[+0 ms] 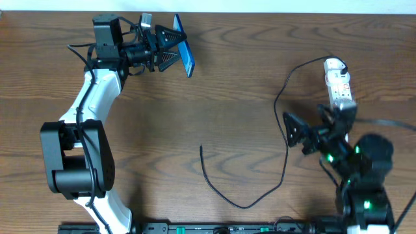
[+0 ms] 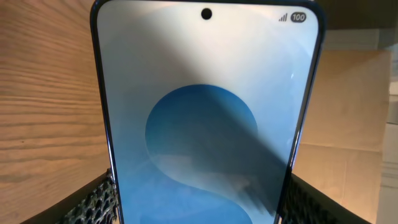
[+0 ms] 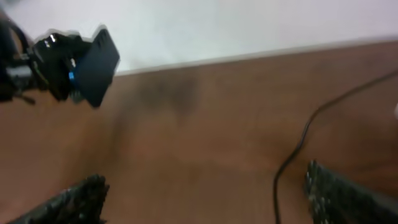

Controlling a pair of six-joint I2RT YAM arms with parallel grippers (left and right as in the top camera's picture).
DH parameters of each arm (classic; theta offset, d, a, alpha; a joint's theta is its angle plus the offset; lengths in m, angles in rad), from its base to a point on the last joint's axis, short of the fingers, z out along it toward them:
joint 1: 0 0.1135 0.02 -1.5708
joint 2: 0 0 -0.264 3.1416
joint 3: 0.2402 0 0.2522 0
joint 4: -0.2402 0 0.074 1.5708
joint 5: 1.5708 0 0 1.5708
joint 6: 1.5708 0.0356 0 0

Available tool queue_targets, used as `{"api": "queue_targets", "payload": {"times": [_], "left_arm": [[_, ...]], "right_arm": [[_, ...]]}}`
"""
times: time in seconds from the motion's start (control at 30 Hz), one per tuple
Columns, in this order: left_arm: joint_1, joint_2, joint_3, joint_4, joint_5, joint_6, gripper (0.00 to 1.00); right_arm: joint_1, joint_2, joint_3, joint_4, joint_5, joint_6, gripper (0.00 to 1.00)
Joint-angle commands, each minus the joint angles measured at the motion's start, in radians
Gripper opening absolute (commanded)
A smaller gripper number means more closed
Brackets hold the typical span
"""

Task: Plug charger to phone and switch on socket
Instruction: 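Raise the right gripper and move it toward the held phone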

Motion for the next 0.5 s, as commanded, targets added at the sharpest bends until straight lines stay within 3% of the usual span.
{"api": "queue_targets", "payload": {"times": [0.0, 0.47], "left_arm": [[0.003, -0.032, 0.018, 0.009, -0.026, -0.021, 0.07], [0.003, -0.032, 0.018, 0.005, -0.176, -0.084, 0.08]], "right_arm": [[0.007, 0.150, 0.117, -0.052, -0.083, -0.056, 0.99], [0.088, 0.573, 0.384, -0.117, -0.204, -0.186, 0.99]]}}
